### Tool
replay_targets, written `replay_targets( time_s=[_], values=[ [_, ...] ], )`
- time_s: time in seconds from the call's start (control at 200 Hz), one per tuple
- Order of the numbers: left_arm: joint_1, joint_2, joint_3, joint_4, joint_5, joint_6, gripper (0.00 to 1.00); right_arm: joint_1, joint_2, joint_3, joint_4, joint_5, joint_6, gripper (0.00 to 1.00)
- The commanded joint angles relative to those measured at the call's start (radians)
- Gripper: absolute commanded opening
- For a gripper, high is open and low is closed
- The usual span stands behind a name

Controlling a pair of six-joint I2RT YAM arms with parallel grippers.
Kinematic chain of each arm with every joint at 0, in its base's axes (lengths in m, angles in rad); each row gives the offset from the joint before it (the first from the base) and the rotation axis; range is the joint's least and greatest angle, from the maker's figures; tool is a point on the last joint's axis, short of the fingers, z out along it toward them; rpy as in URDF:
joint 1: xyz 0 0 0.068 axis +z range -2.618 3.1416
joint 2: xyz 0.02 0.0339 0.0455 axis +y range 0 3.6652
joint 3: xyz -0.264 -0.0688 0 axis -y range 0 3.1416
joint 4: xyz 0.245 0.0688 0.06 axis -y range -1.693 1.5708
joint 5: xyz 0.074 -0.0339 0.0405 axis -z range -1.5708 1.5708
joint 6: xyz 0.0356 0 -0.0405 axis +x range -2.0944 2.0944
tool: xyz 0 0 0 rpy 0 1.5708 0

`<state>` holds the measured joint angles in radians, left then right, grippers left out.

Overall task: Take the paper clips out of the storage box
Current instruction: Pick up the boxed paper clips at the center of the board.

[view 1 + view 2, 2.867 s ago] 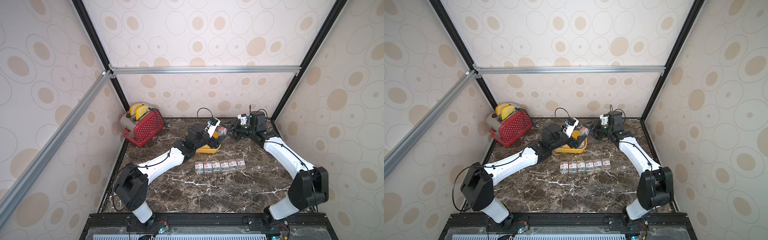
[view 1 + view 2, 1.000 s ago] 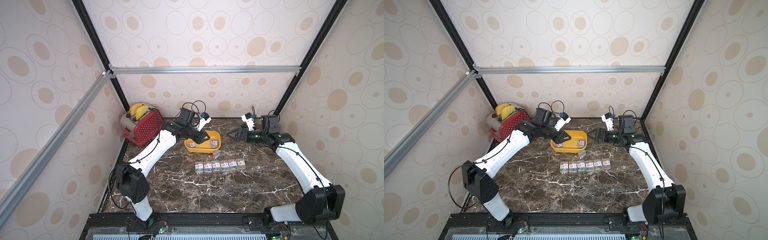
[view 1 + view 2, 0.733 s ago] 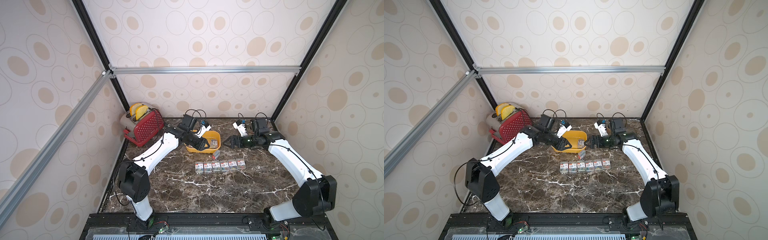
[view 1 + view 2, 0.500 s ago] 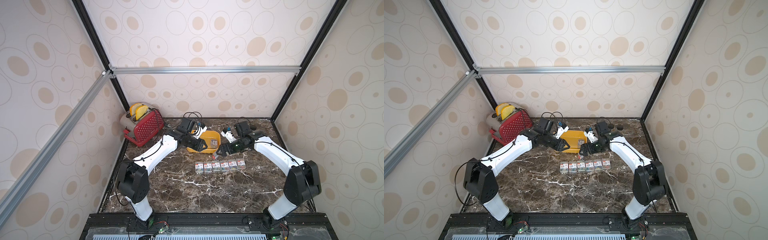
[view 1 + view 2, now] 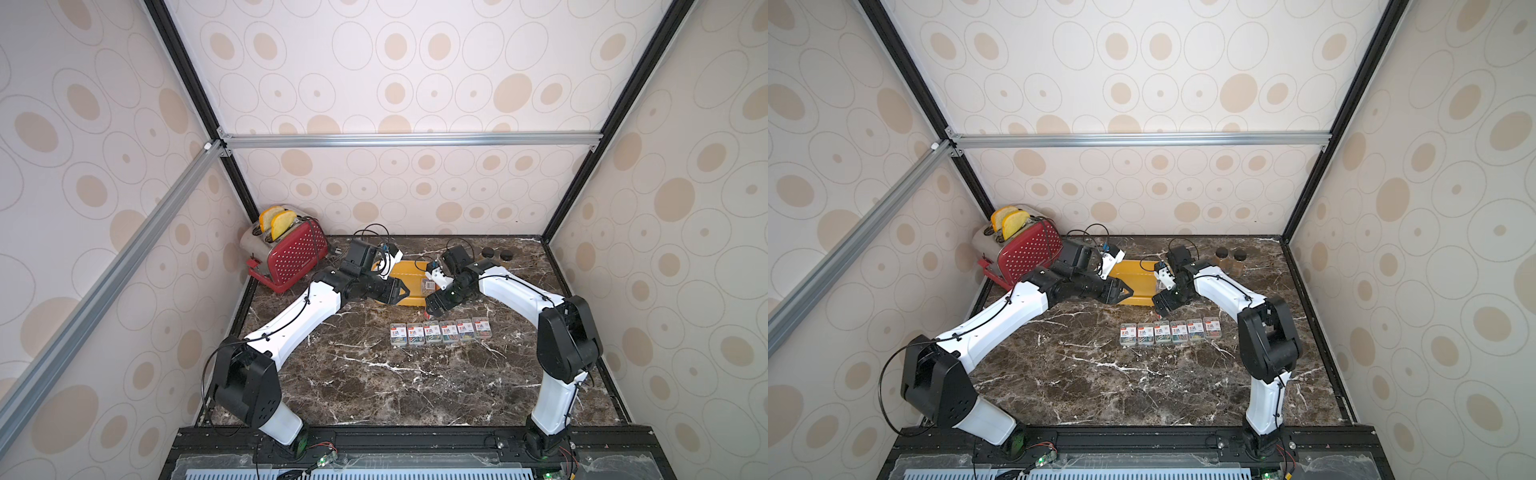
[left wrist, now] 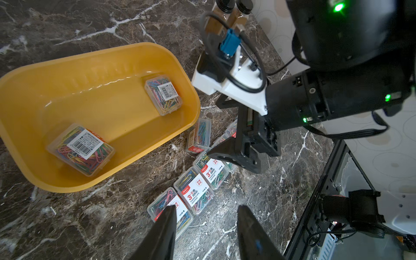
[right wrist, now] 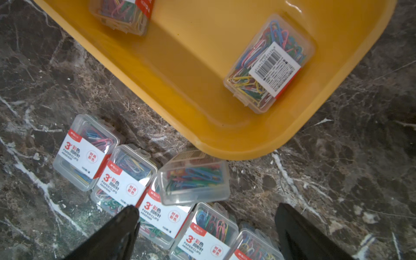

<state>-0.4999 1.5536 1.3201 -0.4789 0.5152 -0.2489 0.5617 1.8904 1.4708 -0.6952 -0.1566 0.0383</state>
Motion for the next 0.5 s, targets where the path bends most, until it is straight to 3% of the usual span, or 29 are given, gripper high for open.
replay_targets(
  time_s=[0.0,0.225,0.496],
  values=[
    [0.013,-0.032,-0.009,0.021,0.013,-0.018,0.47,0.014,0.033,0.043,-0.009,0.0,-0.015,0.97],
    [0.026,-0.043,-0.026,0.021,0.017,-0.016,0.47,0.024,0.087,0.09,-0.033,-0.019,-0.009,0.8],
    [0.034,-0.043,-0.036,0.023,0.029,-0.015,0.48,0.025,0.121,0.1,-0.063,-0.022,-0.003,0.71]
  ],
)
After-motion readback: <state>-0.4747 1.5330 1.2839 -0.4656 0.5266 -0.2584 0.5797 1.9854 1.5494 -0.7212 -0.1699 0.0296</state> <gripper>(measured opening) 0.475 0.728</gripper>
